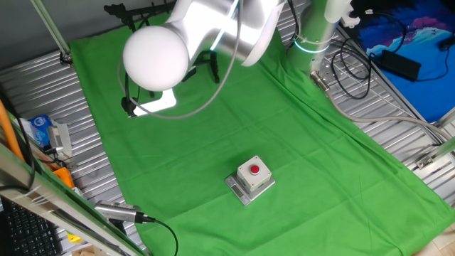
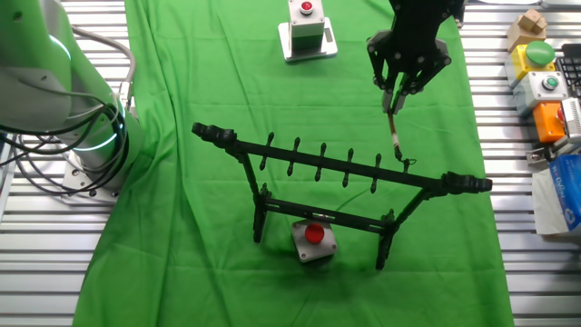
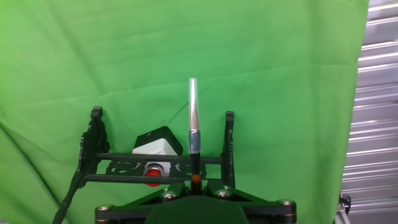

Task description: Place the brush on the pen rack

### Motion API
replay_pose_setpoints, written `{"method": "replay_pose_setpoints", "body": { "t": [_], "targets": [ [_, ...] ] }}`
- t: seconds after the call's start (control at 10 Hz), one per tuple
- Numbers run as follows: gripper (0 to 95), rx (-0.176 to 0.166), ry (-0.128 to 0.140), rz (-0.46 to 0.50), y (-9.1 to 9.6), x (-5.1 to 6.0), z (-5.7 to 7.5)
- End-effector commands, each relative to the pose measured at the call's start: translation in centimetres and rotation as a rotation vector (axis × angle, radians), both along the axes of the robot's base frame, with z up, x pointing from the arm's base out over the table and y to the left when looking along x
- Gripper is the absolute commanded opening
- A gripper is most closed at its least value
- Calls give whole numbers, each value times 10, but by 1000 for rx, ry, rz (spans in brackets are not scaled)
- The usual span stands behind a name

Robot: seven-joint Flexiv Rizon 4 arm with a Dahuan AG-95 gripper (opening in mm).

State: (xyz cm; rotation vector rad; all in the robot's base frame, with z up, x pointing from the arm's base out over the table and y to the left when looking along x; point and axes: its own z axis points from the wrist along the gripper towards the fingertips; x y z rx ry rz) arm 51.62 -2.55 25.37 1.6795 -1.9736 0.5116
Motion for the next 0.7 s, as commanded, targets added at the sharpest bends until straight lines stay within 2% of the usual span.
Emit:
{"method": "replay_pose_setpoints", "body": {
  "t": [0.1, 0.7],
  "targets": [
    [0, 0, -2, -1, 0, 1, 0],
    [0, 5, -22, 0, -4, 4, -7]
  ]
}}
